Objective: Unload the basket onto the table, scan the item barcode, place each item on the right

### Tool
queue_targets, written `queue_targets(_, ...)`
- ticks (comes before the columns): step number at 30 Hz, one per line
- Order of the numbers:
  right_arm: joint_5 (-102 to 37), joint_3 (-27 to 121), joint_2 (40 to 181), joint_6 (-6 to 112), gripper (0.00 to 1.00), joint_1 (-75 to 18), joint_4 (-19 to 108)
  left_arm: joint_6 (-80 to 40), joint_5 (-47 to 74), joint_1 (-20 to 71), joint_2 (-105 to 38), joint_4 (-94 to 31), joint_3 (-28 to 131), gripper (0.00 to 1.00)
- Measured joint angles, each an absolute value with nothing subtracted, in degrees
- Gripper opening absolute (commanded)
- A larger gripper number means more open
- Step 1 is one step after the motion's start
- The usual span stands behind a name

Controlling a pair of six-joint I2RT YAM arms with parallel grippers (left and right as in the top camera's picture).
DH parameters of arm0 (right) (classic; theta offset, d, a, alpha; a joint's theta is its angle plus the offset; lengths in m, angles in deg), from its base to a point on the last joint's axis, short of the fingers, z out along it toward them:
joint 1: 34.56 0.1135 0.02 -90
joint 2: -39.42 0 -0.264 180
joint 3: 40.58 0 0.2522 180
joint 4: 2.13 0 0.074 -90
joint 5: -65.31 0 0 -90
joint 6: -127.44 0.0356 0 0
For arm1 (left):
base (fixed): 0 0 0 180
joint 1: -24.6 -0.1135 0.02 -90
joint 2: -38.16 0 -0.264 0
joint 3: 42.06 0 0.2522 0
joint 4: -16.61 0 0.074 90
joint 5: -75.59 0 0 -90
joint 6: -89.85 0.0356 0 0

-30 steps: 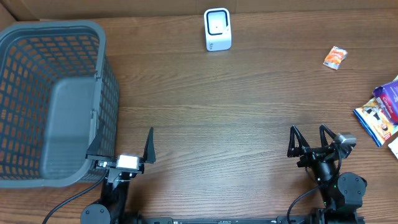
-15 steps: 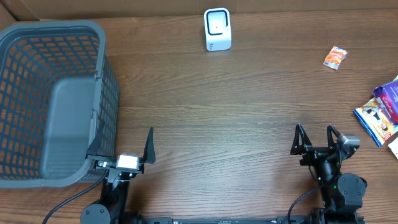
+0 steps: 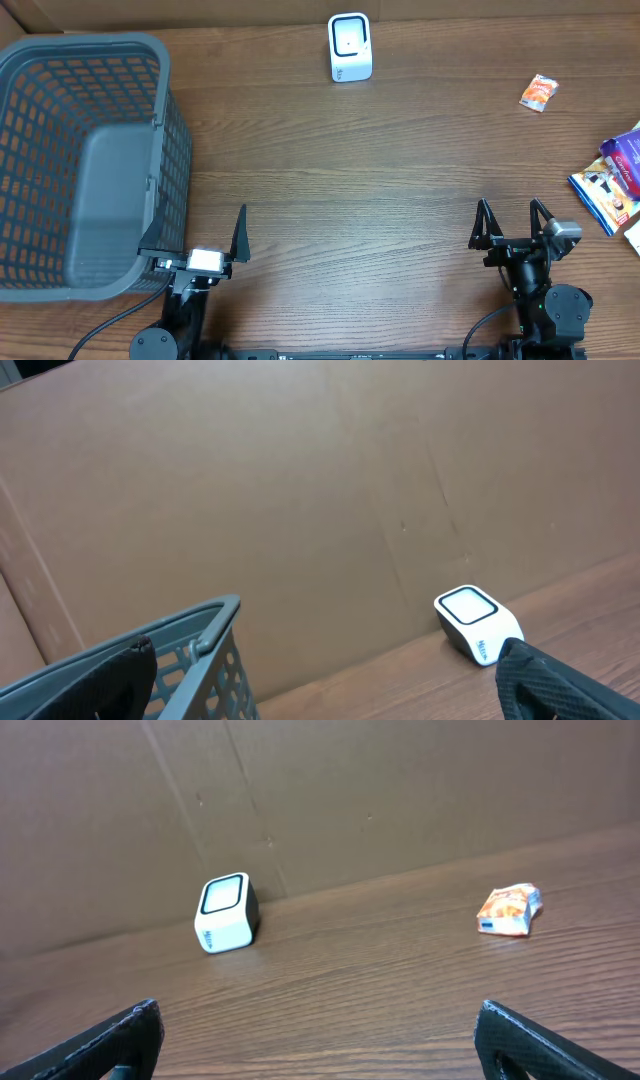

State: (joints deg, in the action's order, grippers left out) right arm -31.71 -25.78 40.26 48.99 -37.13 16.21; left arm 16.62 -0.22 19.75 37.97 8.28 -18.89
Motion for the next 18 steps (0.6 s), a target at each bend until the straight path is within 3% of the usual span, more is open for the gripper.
queue_targets(18, -31.7, -25.8, 40.3, 46.4, 1.0, -37.2, 16.2, 16.6, -0.3, 19.8, 38.0, 8.3, -18.9, 1.0)
